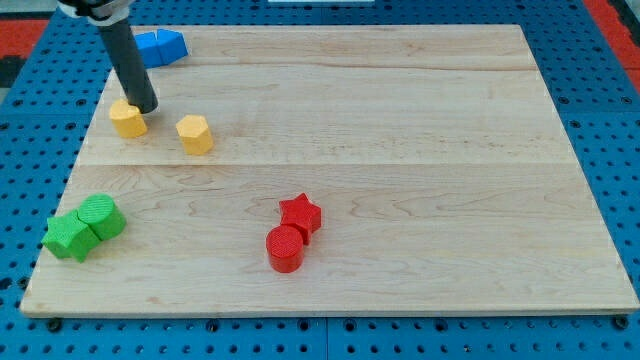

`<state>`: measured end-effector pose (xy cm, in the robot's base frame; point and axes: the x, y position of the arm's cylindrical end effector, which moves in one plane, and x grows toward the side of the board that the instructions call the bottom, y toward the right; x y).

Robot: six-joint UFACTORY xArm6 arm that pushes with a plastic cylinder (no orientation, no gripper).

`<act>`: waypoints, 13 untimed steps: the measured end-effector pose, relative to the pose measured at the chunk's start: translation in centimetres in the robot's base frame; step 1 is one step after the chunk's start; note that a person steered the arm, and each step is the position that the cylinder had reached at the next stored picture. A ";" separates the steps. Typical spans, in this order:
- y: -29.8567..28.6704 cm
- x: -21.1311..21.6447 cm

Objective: Push blue cube along with blue triangle to the top center

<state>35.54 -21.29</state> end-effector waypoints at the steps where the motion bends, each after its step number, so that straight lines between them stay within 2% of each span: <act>1: 10.8 0.8; 2: 13.7 4.7; 3: 8.2 5.4; 5: 7.5 1.9; 6: 10.7 0.7; 7: 12.3 -3.9; 9: -2.7 -4.9; 10: -9.1 -9.6; 11: -8.3 -10.1; 12: -2.2 -13.6; 13: -2.2 -13.7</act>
<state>21.80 -23.46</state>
